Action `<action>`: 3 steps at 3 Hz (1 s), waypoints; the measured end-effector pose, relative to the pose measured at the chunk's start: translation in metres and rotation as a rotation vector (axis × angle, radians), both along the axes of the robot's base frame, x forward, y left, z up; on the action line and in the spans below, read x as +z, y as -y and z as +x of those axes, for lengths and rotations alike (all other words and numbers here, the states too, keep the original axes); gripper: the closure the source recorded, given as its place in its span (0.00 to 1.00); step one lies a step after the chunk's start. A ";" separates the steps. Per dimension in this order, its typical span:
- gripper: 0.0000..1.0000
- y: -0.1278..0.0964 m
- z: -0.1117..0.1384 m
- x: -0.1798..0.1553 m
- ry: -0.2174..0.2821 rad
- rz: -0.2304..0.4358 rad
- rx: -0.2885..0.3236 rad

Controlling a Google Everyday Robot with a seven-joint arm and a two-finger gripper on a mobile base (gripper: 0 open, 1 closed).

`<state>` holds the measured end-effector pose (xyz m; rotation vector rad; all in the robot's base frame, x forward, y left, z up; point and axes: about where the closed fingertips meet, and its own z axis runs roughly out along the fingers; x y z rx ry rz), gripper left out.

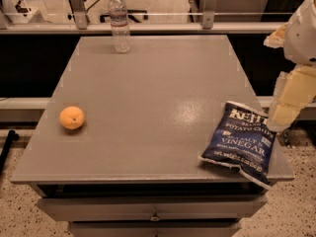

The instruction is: Move blue chip bag near orange

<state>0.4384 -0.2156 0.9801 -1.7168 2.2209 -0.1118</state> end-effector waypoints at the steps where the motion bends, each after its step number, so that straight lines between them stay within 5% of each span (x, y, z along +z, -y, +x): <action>1: 0.00 0.000 0.000 0.000 0.000 0.000 0.000; 2: 0.00 -0.005 0.013 -0.005 0.029 0.023 0.024; 3: 0.00 -0.003 0.031 -0.050 -0.019 0.045 0.030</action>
Offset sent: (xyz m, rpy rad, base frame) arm 0.0334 0.0107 -0.0177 0.0573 -0.0514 0.0603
